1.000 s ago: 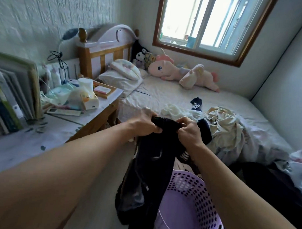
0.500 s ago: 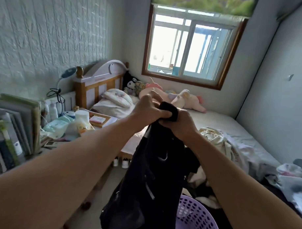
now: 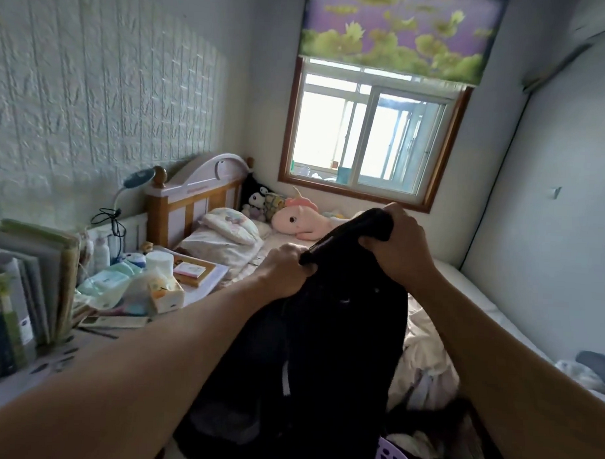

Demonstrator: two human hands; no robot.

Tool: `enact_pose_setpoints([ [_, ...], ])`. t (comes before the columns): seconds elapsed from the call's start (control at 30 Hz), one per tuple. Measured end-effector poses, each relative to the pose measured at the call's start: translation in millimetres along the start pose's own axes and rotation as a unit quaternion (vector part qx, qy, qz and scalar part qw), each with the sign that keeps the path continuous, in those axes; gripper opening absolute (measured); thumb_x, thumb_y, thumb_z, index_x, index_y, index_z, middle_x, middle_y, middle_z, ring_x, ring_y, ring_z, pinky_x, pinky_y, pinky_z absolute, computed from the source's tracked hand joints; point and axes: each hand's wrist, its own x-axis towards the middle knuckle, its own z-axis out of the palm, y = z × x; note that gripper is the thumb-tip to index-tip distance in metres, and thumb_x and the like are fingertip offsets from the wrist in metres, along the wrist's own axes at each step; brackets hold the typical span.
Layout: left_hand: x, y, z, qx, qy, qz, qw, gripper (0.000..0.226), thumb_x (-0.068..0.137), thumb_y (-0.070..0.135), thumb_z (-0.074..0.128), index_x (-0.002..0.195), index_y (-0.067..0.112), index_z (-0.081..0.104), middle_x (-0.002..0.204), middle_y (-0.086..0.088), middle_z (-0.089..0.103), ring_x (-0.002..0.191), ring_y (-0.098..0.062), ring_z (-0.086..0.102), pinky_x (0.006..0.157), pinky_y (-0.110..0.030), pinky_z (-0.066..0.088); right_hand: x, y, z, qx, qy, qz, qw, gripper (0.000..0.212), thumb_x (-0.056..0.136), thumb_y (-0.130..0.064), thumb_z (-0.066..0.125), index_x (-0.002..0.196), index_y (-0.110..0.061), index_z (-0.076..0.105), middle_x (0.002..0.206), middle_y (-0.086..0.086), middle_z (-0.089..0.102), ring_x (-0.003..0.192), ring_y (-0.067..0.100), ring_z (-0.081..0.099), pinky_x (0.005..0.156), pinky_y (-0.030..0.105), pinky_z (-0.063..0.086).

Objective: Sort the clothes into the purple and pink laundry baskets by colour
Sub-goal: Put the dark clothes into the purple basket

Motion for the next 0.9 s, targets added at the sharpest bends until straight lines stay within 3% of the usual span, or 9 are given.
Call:
enact_pose_setpoints([
  [0.07,5.0,11.1,-3.3,0.025,0.025,0.038,0.999,0.011,0.091,0.02,0.058,0.08,0.019,0.056,0.082,-0.006,0.06,0.087,-0.027,0.059,0.07,-0.027,0.04,-2.6,0.2,-6.9,-0.063,-0.024,-0.079,0.995,0.061,0.073,-0.005,0.073,0.128,-0.014,0.045,0.11,0.008,0.056,0.099,0.022,0.054,0.078,0.026,0.045],
  [0.13,9.1,23.8,-3.3,0.059,0.03,0.07,0.995,0.012,0.091,0.017,0.057,0.079,0.019,0.056,0.082,-0.006,0.059,0.085,-0.024,0.056,0.071,-0.027,0.04,-4.4,1.0,-7.2,-0.205,-0.069,-0.136,0.967,0.079,0.072,-0.015,0.077,0.14,-0.024,0.037,0.13,0.008,0.046,0.119,0.025,0.044,0.097,0.039,0.039],
  [0.23,16.2,36.8,0.0,0.076,0.044,0.099,0.991,0.013,0.091,0.018,0.057,0.078,0.014,0.06,0.084,-0.011,0.064,0.082,-0.025,0.058,0.069,-0.029,0.042,-8.1,2.9,0.2,-0.321,-0.102,-0.151,0.929,0.048,0.085,-0.027,0.065,0.129,-0.023,0.047,0.125,0.008,0.056,0.115,0.03,0.053,0.098,0.043,0.041],
  [0.3,19.3,42.1,-0.6,0.096,0.04,0.124,0.987,0.016,0.09,0.023,0.06,0.076,0.014,0.062,0.077,-0.005,0.061,0.076,-0.02,0.056,0.065,-0.026,0.037,-8.7,5.7,1.2,-0.308,-0.08,-0.119,0.941,0.029,0.092,-0.019,0.051,0.121,-0.018,0.05,0.111,0.011,0.061,0.099,0.033,0.062,0.082,0.041,0.051],
  [0.4,17.3,44.4,-6.9,0.105,0.01,0.162,0.981,0.028,0.079,0.043,0.072,0.074,0.02,0.056,0.07,0.006,0.056,0.07,-0.014,0.053,0.059,-0.024,0.035,-1.1,8.8,-3.5,-0.281,-0.025,-0.104,0.954,0.017,0.092,-0.016,0.047,0.109,-0.017,0.051,0.101,0.01,0.061,0.087,0.033,0.064,0.069,0.035,0.046],
  [0.47,14.1,40.6,-11.1,0.138,-0.012,0.169,0.976,0.044,0.064,0.049,0.081,0.086,0.021,0.056,0.081,0.004,0.062,0.077,-0.015,0.056,0.067,-0.028,0.043,4.7,6.8,-5.9,-0.28,-0.007,-0.105,0.954,0.016,0.092,-0.016,0.048,0.107,-0.016,0.053,0.096,0.009,0.064,0.086,0.03,0.064,0.07,0.035,0.047],
  [0.57,8.7,27.6,-14.6,0.213,-0.026,0.141,0.966,0.054,0.059,0.032,0.085,0.104,0.018,0.057,0.102,-0.005,0.066,0.097,-0.025,0.06,0.078,-0.031,0.043,4.5,3.1,-4.0,-0.289,0.008,-0.117,0.95,0.02,0.091,-0.012,0.046,0.108,-0.014,0.056,0.096,0.009,0.067,0.092,0.03,0.062,0.077,0.038,0.047],
  [0.73,-1.0,7.1,-13.4,0.28,0.014,0.122,0.952,0.027,0.077,0.019,0.061,0.103,0.019,0.059,0.106,-0.009,0.065,0.109,-0.031,0.055,0.082,-0.036,0.043,1.2,3.2,-0.1,-0.244,0.027,-0.082,0.966,0.026,0.089,-0.01,0.043,0.108,-0.015,0.06,0.099,0.012,0.067,0.093,0.032,0.062,0.076,0.033,0.042],
  [0.9,-2.6,-18.7,-13.7,0.227,0.023,0.01,0.974,0.035,0.084,0.014,0.058,0.117,0.022,0.054,0.111,-0.008,0.063,0.107,-0.03,0.059,0.085,-0.043,0.051,6.0,7.9,-14.5,-0.193,0.07,-0.008,0.979,0.03,0.088,-0.003,0.044,0.106,-0.015,0.065,0.102,0.012,0.069,0.097,0.034,0.061,0.082,0.034,0.044],
])
